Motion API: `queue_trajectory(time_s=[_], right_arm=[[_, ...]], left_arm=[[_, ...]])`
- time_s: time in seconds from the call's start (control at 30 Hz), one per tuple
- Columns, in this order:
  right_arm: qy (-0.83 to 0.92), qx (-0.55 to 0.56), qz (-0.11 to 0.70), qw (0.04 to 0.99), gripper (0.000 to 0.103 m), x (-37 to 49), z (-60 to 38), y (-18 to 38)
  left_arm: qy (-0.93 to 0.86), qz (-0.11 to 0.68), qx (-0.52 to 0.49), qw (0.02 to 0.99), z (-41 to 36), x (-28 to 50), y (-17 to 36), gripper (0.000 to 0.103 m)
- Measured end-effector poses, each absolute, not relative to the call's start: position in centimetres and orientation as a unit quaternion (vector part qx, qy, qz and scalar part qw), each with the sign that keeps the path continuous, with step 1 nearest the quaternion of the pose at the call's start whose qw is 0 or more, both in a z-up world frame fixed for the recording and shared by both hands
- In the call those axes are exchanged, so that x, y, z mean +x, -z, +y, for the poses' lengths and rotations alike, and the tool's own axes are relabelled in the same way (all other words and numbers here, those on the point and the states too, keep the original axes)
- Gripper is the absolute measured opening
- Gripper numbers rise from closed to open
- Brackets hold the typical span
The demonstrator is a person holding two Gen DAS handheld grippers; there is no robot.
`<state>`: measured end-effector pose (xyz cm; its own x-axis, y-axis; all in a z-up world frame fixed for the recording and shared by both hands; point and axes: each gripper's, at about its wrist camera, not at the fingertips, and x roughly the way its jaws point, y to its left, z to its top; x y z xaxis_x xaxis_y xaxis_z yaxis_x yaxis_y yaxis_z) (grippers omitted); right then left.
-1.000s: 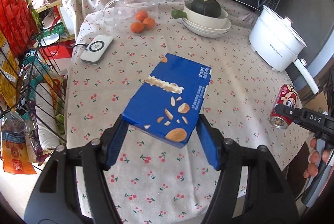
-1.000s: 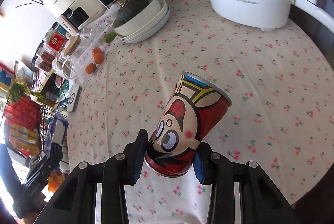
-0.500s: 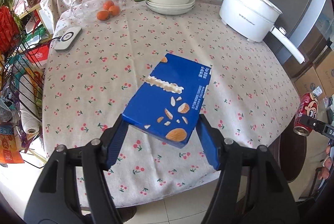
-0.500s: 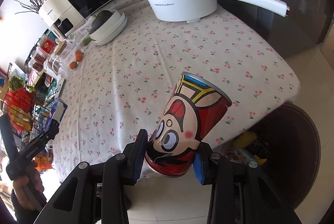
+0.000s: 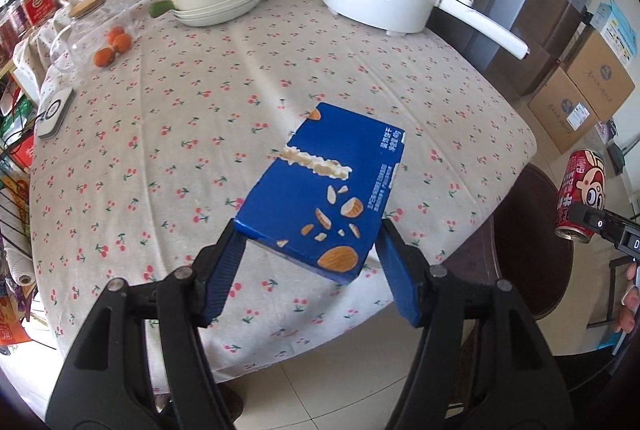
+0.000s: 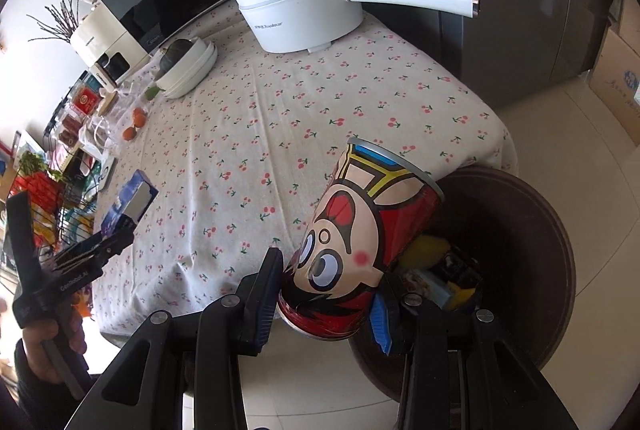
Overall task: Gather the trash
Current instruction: 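Carry the blue box and red can over the brown bin with both tools, then open both tools over the bin to drop the box and can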
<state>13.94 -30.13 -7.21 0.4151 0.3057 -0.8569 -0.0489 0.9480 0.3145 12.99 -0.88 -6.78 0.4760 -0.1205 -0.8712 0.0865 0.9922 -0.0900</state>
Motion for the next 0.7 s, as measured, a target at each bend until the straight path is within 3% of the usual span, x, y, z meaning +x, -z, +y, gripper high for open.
queue_trajectory(time_s=[0.7], right_arm=[[-0.007,0.165,0.552,0.817,0.040,7.6,-42.6,11.3]], left_arm=[[0.247,0.514,0.081,0.817,-19.1,10.0,10.7,0.068]])
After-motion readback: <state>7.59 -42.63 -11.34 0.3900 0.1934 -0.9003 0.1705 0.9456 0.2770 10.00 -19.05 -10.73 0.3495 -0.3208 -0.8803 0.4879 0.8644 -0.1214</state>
